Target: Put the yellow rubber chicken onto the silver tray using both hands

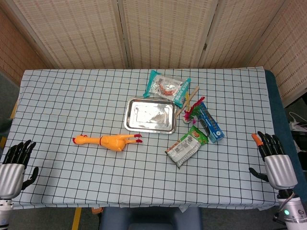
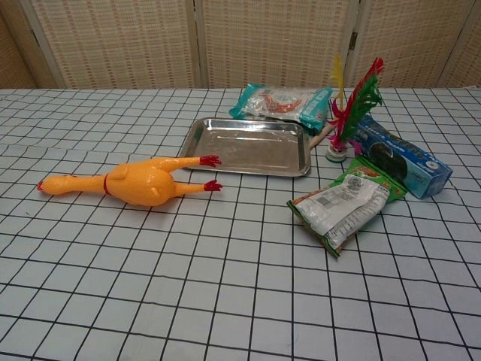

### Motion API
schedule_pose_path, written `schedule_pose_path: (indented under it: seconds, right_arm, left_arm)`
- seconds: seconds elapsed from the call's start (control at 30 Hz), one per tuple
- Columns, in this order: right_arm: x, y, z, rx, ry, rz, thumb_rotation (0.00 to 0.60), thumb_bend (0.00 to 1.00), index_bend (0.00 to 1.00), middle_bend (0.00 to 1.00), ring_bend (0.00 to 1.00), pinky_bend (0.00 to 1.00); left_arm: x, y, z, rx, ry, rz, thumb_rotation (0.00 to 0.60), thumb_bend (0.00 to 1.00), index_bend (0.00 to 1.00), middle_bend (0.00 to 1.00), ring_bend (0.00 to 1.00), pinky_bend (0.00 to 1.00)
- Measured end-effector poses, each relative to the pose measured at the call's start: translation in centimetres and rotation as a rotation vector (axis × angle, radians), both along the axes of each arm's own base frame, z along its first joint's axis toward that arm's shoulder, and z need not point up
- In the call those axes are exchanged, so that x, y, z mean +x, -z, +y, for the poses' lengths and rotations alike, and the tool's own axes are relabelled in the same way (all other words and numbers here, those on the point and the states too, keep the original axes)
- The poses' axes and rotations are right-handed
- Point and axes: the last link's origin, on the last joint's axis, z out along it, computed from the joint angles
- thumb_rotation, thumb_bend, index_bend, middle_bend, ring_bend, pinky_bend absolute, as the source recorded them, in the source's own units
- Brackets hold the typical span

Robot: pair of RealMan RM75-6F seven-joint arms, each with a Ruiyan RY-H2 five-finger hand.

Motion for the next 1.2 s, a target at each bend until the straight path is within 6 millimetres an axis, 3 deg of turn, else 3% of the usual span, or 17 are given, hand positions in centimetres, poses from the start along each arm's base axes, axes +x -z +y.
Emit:
schedule_pose_path:
  seconds: [0.2, 0.33, 0.5, 0.8, 1.2]
  right_arm:
    - [0.0, -0.3, 0.1, -0.001, 0.008, -0.004, 0.6, 0.06, 0.0, 0.0, 0.0, 0.0]
    - [-0.1, -0.6, 0.1, -0.013, 0.015, -0.007, 0.6, 0.06, 0.0, 0.0, 0.0, 0.0]
    - [-0.4, -0.7, -0.3, -0.03, 0.038, -0.01, 0.6, 0.06, 0.0, 0.0, 0.0, 0.0]
    - [-1.3, -0.6, -1.1, -0.031, 0.086, 0.006, 0.6, 0.06, 0.0, 0.0, 0.0, 0.0]
    - [-2.2, -0.3, -2.3, -0.044, 0.138, 0.036, 0.6, 0.06, 0.0, 0.0, 0.0, 0.0]
  left_arm:
    - [0.2, 0.7, 0.3, -0.034, 0.0, -0.019, 0.6, 0.44, 0.0, 0.0, 0.0, 0.09]
    - [0.5, 1.5, 1.6, -0.095, 0.001, -0.039, 0.6, 0.43, 0.0, 0.03, 0.03, 0.13]
    - [1.2, 3.0, 5.0, -0.2, -0.007, -0.03, 0.6, 0.41, 0.0, 0.05, 0.04, 0.15]
    - [3.4, 6.4, 12.0, -0.36, 0.007, -0.014, 0.6, 0.38, 0.0, 0.0, 0.0, 0.15]
    - [4.7, 10.6, 16.5, -0.492, -0.005, -0.006, 0.6, 0.36, 0.0, 0.0, 0.0, 0.14]
